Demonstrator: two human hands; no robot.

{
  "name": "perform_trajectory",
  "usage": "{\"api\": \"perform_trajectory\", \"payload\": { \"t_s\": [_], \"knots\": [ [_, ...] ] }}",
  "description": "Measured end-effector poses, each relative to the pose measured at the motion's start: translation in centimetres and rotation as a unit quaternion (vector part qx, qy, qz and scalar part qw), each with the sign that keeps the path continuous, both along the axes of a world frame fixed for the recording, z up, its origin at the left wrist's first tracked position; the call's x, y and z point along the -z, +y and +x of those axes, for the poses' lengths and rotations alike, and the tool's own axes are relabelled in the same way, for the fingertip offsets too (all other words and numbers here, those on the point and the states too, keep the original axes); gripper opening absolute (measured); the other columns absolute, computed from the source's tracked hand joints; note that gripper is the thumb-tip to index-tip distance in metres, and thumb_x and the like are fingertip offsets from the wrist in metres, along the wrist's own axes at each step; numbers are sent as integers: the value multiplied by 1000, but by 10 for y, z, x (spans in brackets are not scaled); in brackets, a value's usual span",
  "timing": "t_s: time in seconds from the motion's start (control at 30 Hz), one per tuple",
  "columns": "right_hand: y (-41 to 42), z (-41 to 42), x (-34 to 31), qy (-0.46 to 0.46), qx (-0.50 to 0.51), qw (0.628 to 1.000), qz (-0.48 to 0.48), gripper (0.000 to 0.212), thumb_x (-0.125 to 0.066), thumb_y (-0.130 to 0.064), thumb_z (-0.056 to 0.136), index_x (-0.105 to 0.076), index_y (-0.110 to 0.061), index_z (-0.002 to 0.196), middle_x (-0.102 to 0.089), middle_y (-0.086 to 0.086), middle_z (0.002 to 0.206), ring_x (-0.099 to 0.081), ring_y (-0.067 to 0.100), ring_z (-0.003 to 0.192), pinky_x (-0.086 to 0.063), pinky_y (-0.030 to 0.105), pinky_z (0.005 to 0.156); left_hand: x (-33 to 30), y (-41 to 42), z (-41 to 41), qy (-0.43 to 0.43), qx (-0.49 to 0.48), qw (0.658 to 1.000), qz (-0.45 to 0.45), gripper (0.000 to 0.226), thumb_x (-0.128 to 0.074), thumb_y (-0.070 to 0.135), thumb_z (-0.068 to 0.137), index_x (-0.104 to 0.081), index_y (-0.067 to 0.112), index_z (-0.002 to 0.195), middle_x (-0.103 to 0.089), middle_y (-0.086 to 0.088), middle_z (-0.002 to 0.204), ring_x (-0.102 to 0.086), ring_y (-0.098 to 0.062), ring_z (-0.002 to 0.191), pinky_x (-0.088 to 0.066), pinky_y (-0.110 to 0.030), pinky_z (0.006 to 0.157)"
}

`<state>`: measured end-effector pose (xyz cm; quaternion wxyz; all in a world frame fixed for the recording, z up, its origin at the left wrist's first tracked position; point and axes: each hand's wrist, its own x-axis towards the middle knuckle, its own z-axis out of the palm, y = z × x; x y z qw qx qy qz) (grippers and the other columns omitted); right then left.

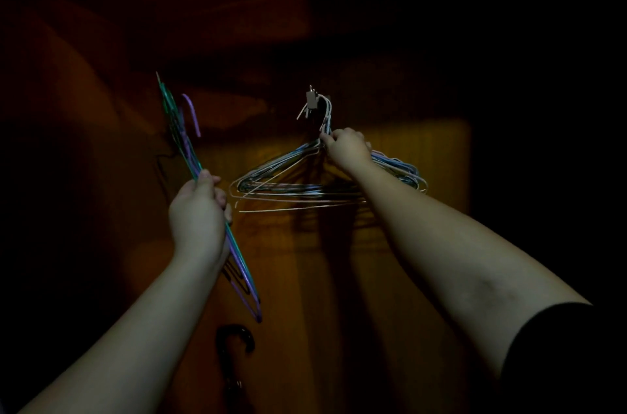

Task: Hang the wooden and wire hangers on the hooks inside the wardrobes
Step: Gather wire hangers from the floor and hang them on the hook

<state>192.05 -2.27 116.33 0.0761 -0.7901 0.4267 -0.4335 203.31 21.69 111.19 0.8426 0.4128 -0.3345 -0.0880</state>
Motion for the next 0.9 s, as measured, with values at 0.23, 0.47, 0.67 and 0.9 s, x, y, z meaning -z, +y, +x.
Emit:
{"api": "perform_trajectory", "payload": {
  "t_s": [0.23, 0.47, 0.67, 0.9],
  "knots": [
    [-7, 1, -7, 2, -14, 998, 58, 51, -37, -52, 100, -54, -20, 136, -49, 7, 140, -38, 30, 130, -31, 44, 102, 5, 2, -2, 6, 21, 1000, 8, 27, -43, 24, 105, -55, 12, 84, -42, 7, 49, -35, -5, 36, -29, -17, 35],
    [-13, -3, -12, -6, -27, 996, 80, 51, -41, -53, 99, -55, -20, 135, -51, 8, 137, -38, 30, 130, -32, 45, 103, 8, 1, -3, 15, 18, 1000, 11, 28, -43, 24, 104, -54, 12, 82, -41, 6, 48, -34, -6, 33, -27, -17, 34],
    [-17, -3, -10, -17, -36, 995, 93, 50, -42, -60, 95, -62, -22, 120, -60, 5, 120, -49, 27, 119, -41, 50, 100, 15, 2, 0, 13, 28, 999, 15, 27, -43, 23, 104, -55, 11, 83, -41, 4, 50, -34, -7, 35, -29, -17, 35],
    [-12, -5, -7, -2, -14, 999, 49, 49, -43, -58, 96, -61, -19, 120, -57, 6, 124, -46, 27, 120, -37, 46, 99, 27, 2, 6, 13, 38, 999, 31, 26, -44, 24, 104, -56, 11, 84, -42, 3, 52, -35, -8, 36, -29, -18, 35]
  ]
}}
